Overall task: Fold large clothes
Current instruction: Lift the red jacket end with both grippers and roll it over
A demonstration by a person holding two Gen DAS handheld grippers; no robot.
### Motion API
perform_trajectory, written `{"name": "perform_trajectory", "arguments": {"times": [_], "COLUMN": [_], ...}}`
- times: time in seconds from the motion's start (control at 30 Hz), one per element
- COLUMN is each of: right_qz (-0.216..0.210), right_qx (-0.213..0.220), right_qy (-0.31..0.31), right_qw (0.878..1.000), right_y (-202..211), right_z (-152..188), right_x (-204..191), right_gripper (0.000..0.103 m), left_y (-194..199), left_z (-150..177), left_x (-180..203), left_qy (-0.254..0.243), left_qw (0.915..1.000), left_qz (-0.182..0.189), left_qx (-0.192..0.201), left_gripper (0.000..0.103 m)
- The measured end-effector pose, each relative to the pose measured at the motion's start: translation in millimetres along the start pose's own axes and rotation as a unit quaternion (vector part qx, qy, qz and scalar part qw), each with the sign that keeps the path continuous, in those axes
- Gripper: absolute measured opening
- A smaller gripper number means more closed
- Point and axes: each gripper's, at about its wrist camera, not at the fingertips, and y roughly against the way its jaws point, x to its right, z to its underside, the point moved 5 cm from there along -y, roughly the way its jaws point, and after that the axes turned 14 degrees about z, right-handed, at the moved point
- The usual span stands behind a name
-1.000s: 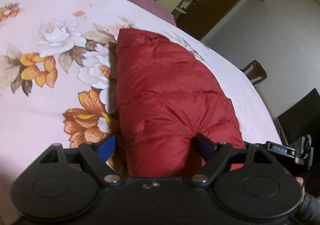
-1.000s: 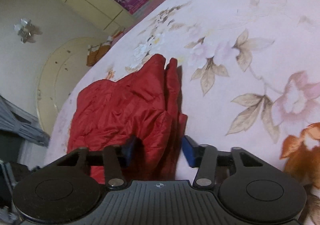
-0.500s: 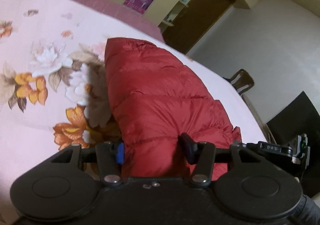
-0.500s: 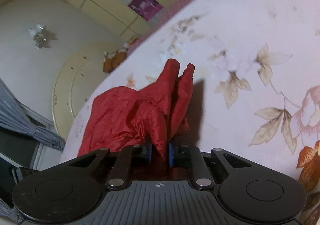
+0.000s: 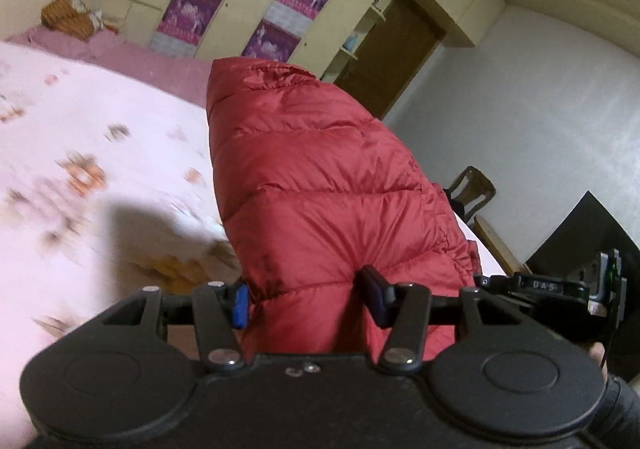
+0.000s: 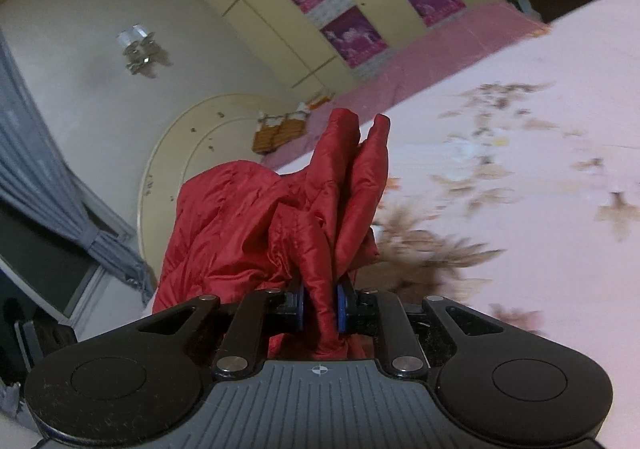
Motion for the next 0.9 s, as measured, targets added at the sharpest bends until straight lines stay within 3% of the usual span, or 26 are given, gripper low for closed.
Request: {"name": "perform_trajectory", "arguments": {"times": [0.23,0.47,0.9], "right_qz": [-0.012,-0.017,0.038], "right_qx": [-0.011,-0.028,-0.072], "right_qy": [0.023,0.024,-0.011], "right_qw": [1.0,0.999,0.997], "right_y": [-35.0,-75.5,-172.5], "right_z": [18.9,41.7,80.8], "right_x": [-71.4,-112.9,-124.5], "right_gripper": [0.014,0.014,0.014], "left_y": [54.0,85.8,67.5], "left_z": [-13.2,-23.0,-17.9], "left_x": [-32.4,-76.0,-192.1], "left_qy": [-0.009,0.005,0.091], "left_qw": [0.9998,0.9997,0.9928], "left_qz": [-0.017,-0.022,-0.016], "left_qx": [0.007,-0.01,-0.076], "left_gripper": [0.052,0.052,0.053]}}
